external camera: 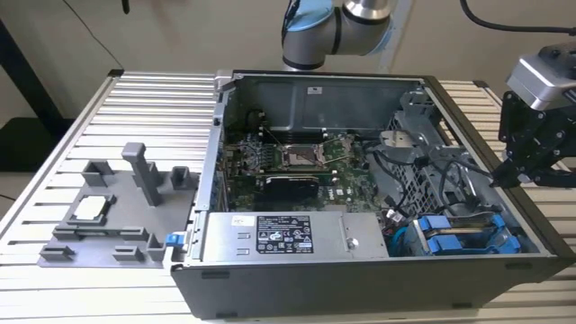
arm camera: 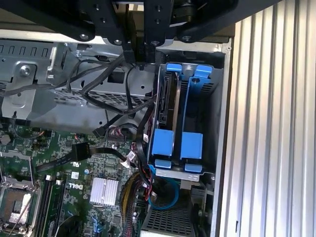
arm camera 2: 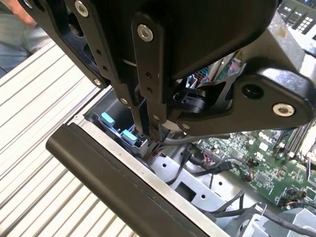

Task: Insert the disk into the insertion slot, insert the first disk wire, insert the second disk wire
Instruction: 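Insert the first disk wire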

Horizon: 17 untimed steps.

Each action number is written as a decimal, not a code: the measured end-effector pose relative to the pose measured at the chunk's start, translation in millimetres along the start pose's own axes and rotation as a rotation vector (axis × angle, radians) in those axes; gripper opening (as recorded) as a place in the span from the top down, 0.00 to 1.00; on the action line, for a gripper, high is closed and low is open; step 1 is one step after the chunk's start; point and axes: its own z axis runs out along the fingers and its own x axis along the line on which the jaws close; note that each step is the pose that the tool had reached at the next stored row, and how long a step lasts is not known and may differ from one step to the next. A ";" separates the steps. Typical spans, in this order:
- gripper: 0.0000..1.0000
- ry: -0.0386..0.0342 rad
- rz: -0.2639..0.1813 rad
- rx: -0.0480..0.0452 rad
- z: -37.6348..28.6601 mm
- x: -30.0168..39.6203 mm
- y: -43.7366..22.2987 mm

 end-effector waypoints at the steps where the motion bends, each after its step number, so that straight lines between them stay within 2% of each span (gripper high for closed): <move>1: 0.81 0.0000 0.000 0.0000 0.0 0.0 0.0; 7: 0.81 0.0005 0.000 0.0000 0.1 -0.2 0.0; 13: 0.81 0.0212 0.000 -0.0059 3.7 -0.7 3.2; 17: 0.81 0.0313 0.005 -0.0088 6.9 -1.6 7.4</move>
